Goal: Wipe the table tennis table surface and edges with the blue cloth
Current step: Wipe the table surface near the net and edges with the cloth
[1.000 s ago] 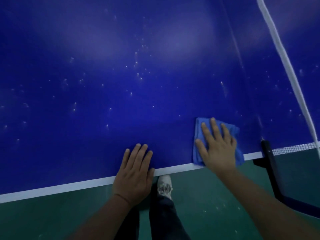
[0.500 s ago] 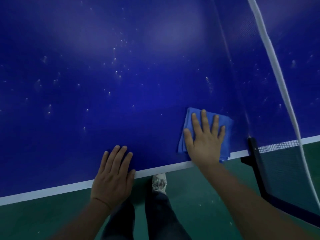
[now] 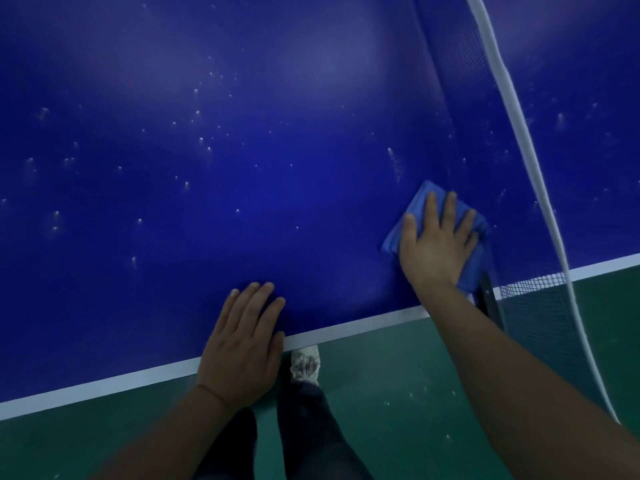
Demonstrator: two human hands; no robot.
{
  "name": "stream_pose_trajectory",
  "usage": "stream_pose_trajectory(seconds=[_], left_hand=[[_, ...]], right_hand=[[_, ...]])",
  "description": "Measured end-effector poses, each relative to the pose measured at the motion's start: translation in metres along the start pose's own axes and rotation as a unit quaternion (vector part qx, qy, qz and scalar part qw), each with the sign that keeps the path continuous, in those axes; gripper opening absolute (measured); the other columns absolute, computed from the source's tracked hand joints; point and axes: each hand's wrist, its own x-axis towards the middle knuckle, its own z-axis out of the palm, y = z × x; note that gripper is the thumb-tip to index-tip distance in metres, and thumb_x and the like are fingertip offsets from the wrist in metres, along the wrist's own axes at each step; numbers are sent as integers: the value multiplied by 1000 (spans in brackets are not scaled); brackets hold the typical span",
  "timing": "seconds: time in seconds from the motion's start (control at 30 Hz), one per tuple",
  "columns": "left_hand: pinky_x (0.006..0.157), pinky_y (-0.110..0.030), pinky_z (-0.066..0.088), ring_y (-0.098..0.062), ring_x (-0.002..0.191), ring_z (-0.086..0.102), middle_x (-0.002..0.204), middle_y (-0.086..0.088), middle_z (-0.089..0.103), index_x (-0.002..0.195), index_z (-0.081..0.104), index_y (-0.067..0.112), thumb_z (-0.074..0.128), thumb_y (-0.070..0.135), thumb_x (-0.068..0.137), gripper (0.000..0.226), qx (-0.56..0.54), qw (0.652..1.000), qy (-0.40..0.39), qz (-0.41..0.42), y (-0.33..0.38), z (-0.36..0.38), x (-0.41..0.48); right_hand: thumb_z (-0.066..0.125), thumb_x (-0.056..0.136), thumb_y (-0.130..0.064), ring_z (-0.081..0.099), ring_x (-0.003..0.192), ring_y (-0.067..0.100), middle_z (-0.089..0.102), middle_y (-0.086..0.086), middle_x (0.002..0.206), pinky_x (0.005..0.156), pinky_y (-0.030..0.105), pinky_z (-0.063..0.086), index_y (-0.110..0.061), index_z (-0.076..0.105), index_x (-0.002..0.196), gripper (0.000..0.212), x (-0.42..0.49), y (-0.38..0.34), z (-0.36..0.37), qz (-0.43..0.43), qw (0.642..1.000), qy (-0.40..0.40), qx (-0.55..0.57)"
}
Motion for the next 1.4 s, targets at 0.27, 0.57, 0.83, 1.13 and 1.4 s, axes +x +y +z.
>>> stream_pose_trajectory(seconds=[0.27, 0.57, 0.83, 1.13, 1.4], left_hand=[[116, -52, 27, -38, 138, 43, 144, -23, 52, 132, 60, -2, 39, 31, 99, 52, 46, 996, -53, 44, 17, 8, 27], [117, -54, 29, -38, 140, 41, 146, -23, 50, 132, 60, -2, 41, 31, 98, 51, 38, 997, -57, 32, 17, 12, 25], [119, -52, 26, -37, 142, 38, 148, -22, 48, 134, 58, -2, 40, 32, 98, 53, 53, 996, -60, 30, 17, 14, 25], [118, -52, 27, -37, 143, 38, 149, -22, 47, 134, 58, -1, 41, 32, 99, 52, 45, 997, -61, 28, 16, 15, 23], [120, -50, 25, -35, 142, 39, 147, -19, 49, 132, 60, 0, 44, 31, 97, 50, 9, 998, -51, 20, 17, 10, 25]], right_hand=[[17, 102, -62, 12, 153, 37, 21, -1, 166, 118, 64, 17, -31, 30, 156, 64, -40, 27, 4, -337, 938, -34, -65], [19, 102, -61, 8, 153, 39, 13, 0, 167, 120, 64, 10, -30, 24, 158, 64, -23, -13, 13, -326, 943, -10, -59], [19, 102, -56, 1, 153, 38, 5, 2, 169, 121, 61, 9, -28, 13, 161, 65, 83, -31, -11, -76, 997, 21, 1], [28, 103, -55, 16, 153, 37, 25, 1, 165, 120, 61, 14, -29, 32, 156, 59, 13, -36, 7, -508, 858, -23, -80], [14, 99, -56, 4, 154, 39, 11, 1, 168, 120, 64, 8, -30, 19, 159, 67, 19, -99, 11, -258, 966, 8, -33]])
